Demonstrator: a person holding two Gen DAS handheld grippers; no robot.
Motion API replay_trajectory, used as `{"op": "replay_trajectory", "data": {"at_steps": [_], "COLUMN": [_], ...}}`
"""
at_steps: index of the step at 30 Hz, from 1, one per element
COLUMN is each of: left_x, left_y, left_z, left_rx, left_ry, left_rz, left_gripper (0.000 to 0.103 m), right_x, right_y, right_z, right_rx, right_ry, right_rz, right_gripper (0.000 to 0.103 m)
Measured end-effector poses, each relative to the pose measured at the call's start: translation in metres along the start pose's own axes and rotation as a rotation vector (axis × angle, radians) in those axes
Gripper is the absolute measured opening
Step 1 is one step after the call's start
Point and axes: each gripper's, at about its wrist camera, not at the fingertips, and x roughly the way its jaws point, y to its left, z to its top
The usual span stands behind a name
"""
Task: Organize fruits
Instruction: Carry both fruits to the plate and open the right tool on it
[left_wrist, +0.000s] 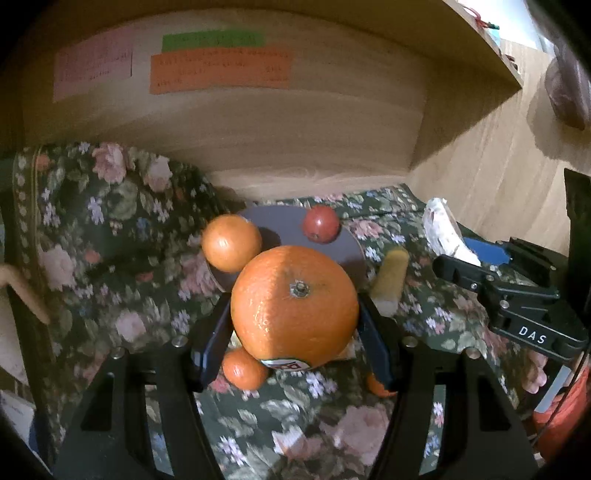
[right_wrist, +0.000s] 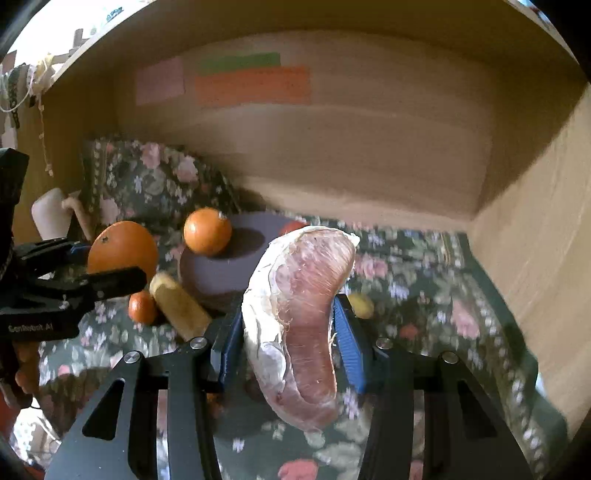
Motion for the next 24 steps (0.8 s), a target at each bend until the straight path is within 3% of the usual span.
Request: {"op": "replay_trajectory", "data": {"at_steps": [8, 24], "left_x": [0.025, 0.089], "left_y": [0.009, 0.021], "left_z": [0.018, 0.021], "left_rx": [-0.017, -0.042], "left_ry": [0.03, 0.169], "left_rz": [0.012, 0.013], "left_gripper": [0.064, 0.064], "right_x": [0.025, 0.087], "right_y": [0.001, 0.004], "right_z": [0.027, 0.05], "right_rx": [-0.043, -0.121], "right_ry": [-0.011, 0.081], "right_rz": [0.02, 0.085], "right_gripper": [0.043, 0.043]}}
